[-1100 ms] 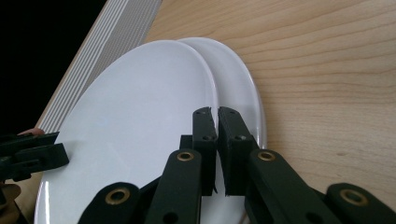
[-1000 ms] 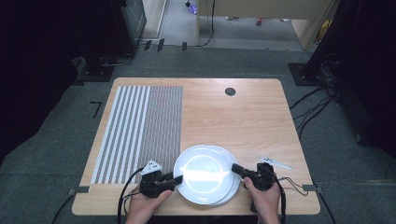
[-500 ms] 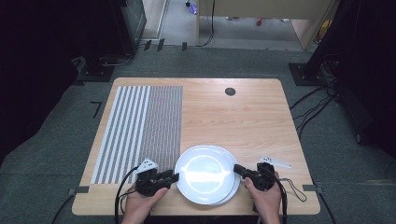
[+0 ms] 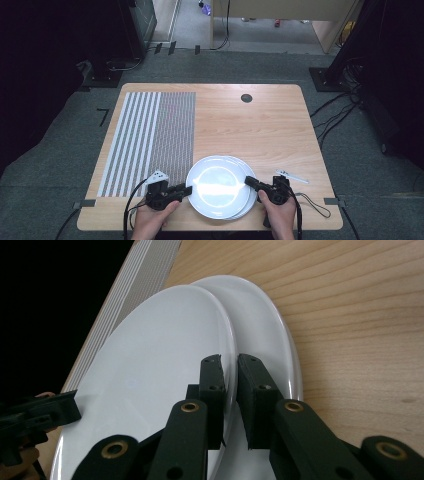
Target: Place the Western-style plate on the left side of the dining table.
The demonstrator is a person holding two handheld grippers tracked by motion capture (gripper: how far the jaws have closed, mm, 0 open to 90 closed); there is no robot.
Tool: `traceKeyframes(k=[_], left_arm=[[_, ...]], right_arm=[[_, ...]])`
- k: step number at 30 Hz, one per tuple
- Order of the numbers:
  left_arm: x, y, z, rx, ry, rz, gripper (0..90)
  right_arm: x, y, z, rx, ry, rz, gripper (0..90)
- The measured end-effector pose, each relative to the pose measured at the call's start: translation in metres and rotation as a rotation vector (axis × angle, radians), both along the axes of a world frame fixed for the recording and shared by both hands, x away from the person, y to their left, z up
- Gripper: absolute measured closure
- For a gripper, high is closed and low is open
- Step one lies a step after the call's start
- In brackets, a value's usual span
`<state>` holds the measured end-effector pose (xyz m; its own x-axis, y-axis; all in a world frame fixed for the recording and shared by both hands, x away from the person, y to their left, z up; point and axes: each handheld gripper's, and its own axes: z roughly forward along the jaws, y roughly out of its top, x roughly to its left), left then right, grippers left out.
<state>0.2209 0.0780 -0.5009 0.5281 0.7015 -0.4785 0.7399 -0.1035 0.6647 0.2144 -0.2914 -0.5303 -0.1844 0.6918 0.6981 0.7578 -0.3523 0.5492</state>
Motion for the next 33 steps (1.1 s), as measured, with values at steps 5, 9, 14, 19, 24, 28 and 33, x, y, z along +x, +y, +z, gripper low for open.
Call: traceKeyframes(k=[5, 9, 14, 19, 24, 28, 33], left_arm=[[0.001, 0.005, 0.001, -0.034, 0.002, 0.015, 72.3], [0.002, 0.01, 0.003, -0.047, 0.006, 0.023, 73.9], [0.006, 0.019, 0.006, -0.065, 0.02, 0.02, 75.9], [0.006, 0.023, 0.008, -0.061, 0.016, 0.017, 76.3], [0.007, 0.023, 0.006, -0.039, 0.025, 0.014, 73.7], [0.006, 0.021, 0.008, -0.009, -0.002, 0.001, 72.2], [0.006, 0.021, 0.008, -0.008, -0.007, 0.007, 72.0]], right_arm=[[-0.001, 0.002, 0.0, 0.009, 0.008, 0.004, 82.9], [-0.001, 0.003, -0.001, 0.041, 0.022, 0.004, 84.0], [-0.002, 0.005, 0.002, 0.094, 0.037, 0.015, 85.4], [-0.002, 0.011, 0.002, 0.077, 0.025, 0.016, 85.0], [-0.003, 0.011, 0.003, 0.05, 0.014, 0.003, 86.5], [-0.003, 0.011, 0.003, 0.036, 0.009, 0.001, 87.1], [-0.003, 0.012, 0.001, 0.035, 0.022, 0.007, 85.7]])
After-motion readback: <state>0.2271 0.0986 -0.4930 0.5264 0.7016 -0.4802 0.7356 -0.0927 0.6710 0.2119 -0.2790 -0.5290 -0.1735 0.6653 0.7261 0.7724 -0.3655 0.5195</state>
